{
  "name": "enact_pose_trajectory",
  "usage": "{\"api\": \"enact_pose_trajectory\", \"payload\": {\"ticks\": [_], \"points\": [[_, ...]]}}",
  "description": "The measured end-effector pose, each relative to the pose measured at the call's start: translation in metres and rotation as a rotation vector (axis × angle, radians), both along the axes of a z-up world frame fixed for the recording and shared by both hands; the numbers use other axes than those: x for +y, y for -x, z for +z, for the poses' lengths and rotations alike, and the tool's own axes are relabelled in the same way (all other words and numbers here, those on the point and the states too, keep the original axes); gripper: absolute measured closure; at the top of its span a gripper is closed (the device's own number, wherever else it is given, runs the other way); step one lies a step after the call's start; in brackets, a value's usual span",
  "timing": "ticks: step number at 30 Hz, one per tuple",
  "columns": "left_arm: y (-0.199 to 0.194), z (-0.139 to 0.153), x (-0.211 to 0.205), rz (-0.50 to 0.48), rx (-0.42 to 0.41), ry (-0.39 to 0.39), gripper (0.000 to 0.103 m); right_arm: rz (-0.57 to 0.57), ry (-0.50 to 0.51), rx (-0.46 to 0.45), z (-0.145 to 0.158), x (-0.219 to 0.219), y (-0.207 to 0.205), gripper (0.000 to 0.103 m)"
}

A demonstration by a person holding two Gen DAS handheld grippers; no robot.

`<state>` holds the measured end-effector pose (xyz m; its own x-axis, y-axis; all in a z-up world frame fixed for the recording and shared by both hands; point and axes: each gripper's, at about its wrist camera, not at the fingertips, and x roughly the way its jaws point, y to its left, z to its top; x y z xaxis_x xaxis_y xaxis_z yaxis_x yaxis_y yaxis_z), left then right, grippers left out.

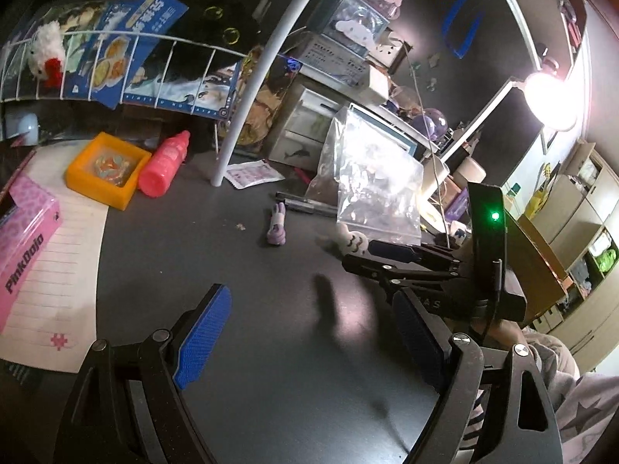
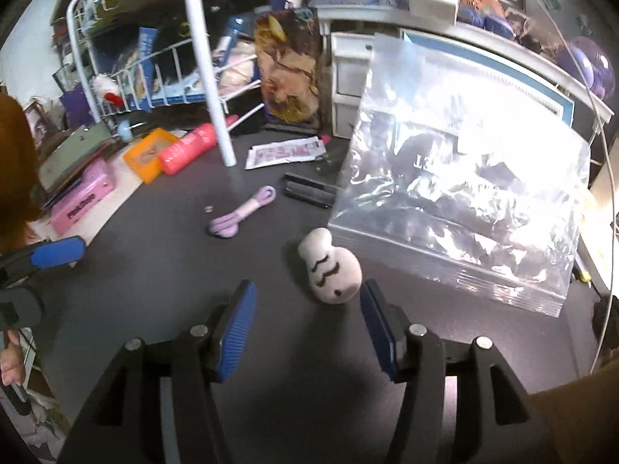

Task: Organize objects
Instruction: 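Move the right tool back to the white ghost-shaped figure, then grasp the white ghost-shaped figure with the right gripper, then carry the ghost figure into the box and open the right gripper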

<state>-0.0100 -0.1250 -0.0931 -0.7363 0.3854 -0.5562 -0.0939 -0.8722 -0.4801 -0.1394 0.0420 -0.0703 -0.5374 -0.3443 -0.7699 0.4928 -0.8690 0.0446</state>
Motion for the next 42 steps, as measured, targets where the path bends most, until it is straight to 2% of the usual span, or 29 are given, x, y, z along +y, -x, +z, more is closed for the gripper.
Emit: {"api": "enact_pose_trajectory", "payload": {"ticks": [6,8,10,13,18,24,30,35,42], "points": [[0.003,-0.003,-0.002,0.003,-0.017,0.003,0.019,-0.007,0.0,-0.018,-0.009,-0.003,0.014,0.051],[0.003,-0.002,-0.003,0.007,-0.019,0.005,0.019,-0.01,-0.002,-0.026,-0.011,-0.003,0.016,0.06],[0.001,-0.001,-0.003,0.009,-0.017,0.002,0.019,-0.009,-0.002,-0.028,-0.012,-0.003,0.016,0.074],[0.0,0.002,0.0,0.005,-0.012,0.002,0.019,0.003,0.004,-0.041,-0.012,-0.004,0.014,0.083],[-0.005,0.01,0.01,-0.016,0.002,0.007,0.019,0.044,0.024,-0.02,-0.001,-0.005,-0.001,0.085],[-0.018,0.028,0.026,-0.042,0.041,0.006,0.019,0.151,0.083,0.024,0.028,-0.008,-0.039,0.085],[-0.028,0.05,0.045,-0.083,0.1,-0.024,0.02,0.269,0.1,0.133,0.067,-0.012,-0.093,0.085],[-0.03,0.073,0.067,-0.12,0.143,-0.024,0.027,0.309,0.114,0.207,0.093,0.006,-0.125,0.085],[-0.023,0.103,0.123,-0.211,0.186,0.011,0.037,0.3,0.16,0.279,0.117,0.045,-0.147,0.085]]}}
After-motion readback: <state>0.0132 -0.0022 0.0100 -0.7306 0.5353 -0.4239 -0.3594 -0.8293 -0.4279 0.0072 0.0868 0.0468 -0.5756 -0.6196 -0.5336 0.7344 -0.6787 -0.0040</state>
